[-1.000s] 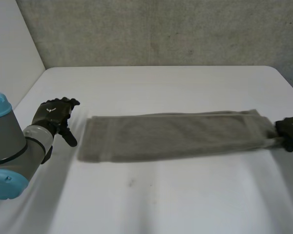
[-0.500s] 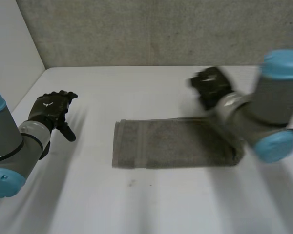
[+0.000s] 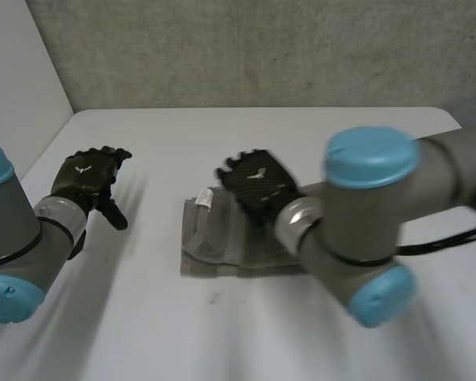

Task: Fold the towel.

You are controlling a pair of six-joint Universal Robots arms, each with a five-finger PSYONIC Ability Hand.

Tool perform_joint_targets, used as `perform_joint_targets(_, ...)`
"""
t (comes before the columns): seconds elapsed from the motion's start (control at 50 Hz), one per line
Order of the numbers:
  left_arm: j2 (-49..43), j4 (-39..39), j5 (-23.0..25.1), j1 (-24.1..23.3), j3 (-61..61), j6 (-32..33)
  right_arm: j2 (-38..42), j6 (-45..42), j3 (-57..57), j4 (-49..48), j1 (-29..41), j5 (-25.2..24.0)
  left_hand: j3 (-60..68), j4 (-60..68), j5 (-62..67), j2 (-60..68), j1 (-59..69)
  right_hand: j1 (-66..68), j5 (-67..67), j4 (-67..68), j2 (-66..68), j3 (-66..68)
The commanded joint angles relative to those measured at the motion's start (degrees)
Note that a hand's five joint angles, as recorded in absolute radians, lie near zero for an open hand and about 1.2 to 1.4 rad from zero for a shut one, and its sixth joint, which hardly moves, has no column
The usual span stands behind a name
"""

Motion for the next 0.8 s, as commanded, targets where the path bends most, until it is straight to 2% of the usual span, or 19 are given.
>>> perform_joint_targets(0.02, 0.2, 0.0, -0.1, -3.4, 1.6, 0.0, -9.2, 3.9, 15.9, -0.6, -11.5, -1.0, 1.3, 1.3, 0.4, 1.4, 1.1, -3.4, -3.2, -4.8, -4.4, -3.8)
perform_joint_targets(0.16, 0.2, 0.0, -0.3, -7.2, 2.7, 0.0, -8.8, -0.6, 26.2, -4.7, -19.2, -4.0, 1.6, 1.6, 0.7, 1.7, 1.4, -1.6, -1.4, -3.0, -2.6, -2.0)
perform_joint_targets(0.18, 0.2, 0.0, -0.3, -7.2, 2.7, 0.0, -8.5, -2.3, 27.9, -6.4, -20.5, -4.0, 1.6, 1.6, 0.7, 1.7, 1.4, 3.1, 3.3, 1.7, 2.0, 2.7)
perform_joint_targets(0.2, 0.2, 0.0, -0.3, -7.7, 2.6, -0.1, -7.8, -4.7, 29.7, -8.4, -22.0, -4.0, 1.6, 1.6, 0.7, 1.7, 1.4, 14.6, 14.8, 13.2, 13.6, 14.2)
perform_joint_targets(0.22, 0.2, 0.0, -0.3, -8.0, 2.6, -0.2, -7.8, -4.7, 29.7, -8.4, -22.0, -4.0, 1.6, 1.6, 0.7, 1.7, 1.4, 14.7, 14.9, 13.3, 13.7, 14.3)
perform_joint_targets(0.26, 0.1, 0.0, -0.3, -8.1, 2.6, -0.2, -6.8, -7.0, 31.0, -11.8, -24.2, -4.7, 1.6, 1.6, 0.7, 1.7, 1.4, 38.8, 39.0, 37.4, 37.8, 38.4)
perform_joint_targets(0.28, 0.1, 0.0, -0.3, -8.1, 2.5, -0.2, -6.8, -7.0, 31.0, -11.8, -24.2, -4.7, 1.4, 1.4, 0.6, 1.5, 1.3, 38.9, 39.1, 37.5, 37.9, 38.5)
perform_joint_targets(0.3, 0.1, 0.0, -0.3, -8.1, 2.5, -0.2, -6.4, -7.8, 31.0, -13.0, -24.8, -4.7, 1.4, 1.4, 0.6, 1.5, 1.3, 52.1, 52.3, 50.7, 51.1, 51.7)
perform_joint_targets(0.32, 0.1, 0.0, -0.3, -8.2, 2.5, -0.2, -6.4, -7.8, 31.0, -13.0, -24.8, -4.7, 1.6, 1.6, 0.7, 1.7, 1.4, 52.2, 52.4, 50.8, 51.2, 51.8)
perform_joint_targets(0.34, 0.1, 0.0, -0.3, -8.2, 2.5, -0.2, -5.7, -8.2, 30.4, -14.0, -24.9, -4.3, 1.6, 1.6, 0.7, 1.7, 1.4, 66.5, 66.7, 65.1, 65.5, 66.1)
perform_joint_targets(0.48, 0.4, -0.2, -1.7, -8.1, 2.1, -0.3, -8.6, -8.6, 27.4, -16.1, -24.1, -4.1, 1.4, 1.4, 0.6, 1.5, 1.3, 66.6, 66.8, 65.2, 65.6, 66.2)
perform_joint_targets(0.54, 0.9, -0.2, -2.2, -8.1, 2.2, -0.3, -10.2, -8.7, 23.8, -15.6, -19.8, -4.6, 1.4, 1.4, 0.6, 1.5, 1.3, 66.6, 66.8, 65.2, 65.6, 66.2)
perform_joint_targets(0.58, 1.6, -0.3, -2.4, -8.1, 2.4, -0.3, -7.5, -9.2, 17.8, -15.0, -10.0, -5.3, 1.4, 1.4, 0.6, 1.5, 1.3, 66.6, 66.8, 65.2, 65.6, 66.2)
perform_joint_targets(0.6, 1.6, -0.3, -2.4, -8.1, 2.4, -0.3, -7.5, -9.2, 17.8, -15.0, -10.0, -5.3, 1.4, 1.4, 0.6, 1.5, 1.3, 66.6, 66.8, 65.2, 65.6, 66.2)
perform_joint_targets(0.64, 2.4, -0.4, -2.5, -8.0, 2.7, -0.4, -2.4, -10.5, 11.5, -12.5, -1.5, -5.7, 1.4, 1.4, 0.6, 1.5, 1.3, 66.6, 66.8, 65.2, 65.6, 66.2)
perform_joint_targets(0.7, 2.9, -0.6, -2.5, -7.9, 3.1, -1.4, 0.2, -12.3, 8.4, -10.2, 1.5, -6.1, 1.4, 1.4, 0.6, 1.5, 1.3, 66.6, 66.8, 65.2, 65.6, 66.2)
perform_joint_targets(0.74, 3.3, -0.8, -3.2, -7.9, 4.0, -3.2, 5.4, -18.0, 3.6, -5.7, 5.4, -8.6, 1.3, 1.3, 0.4, 1.4, 1.1, 66.6, 66.8, 65.2, 65.6, 66.2)
perform_joint_targets(0.76, 3.3, -0.8, -3.2, -7.9, 4.0, -3.2, 5.4, -18.1, 3.6, -5.7, 5.4, -8.6, 1.3, 1.3, 0.4, 1.4, 1.1, 66.6, 66.8, 65.2, 65.6, 66.2)
perform_joint_targets(0.8, 3.8, -1.1, -3.9, -7.8, 4.3, -4.2, 8.3, -23.7, -0.1, -2.3, 7.0, -10.1, 1.3, 1.3, 0.4, 1.4, 1.1, 66.6, 66.8, 65.2, 65.6, 66.2)
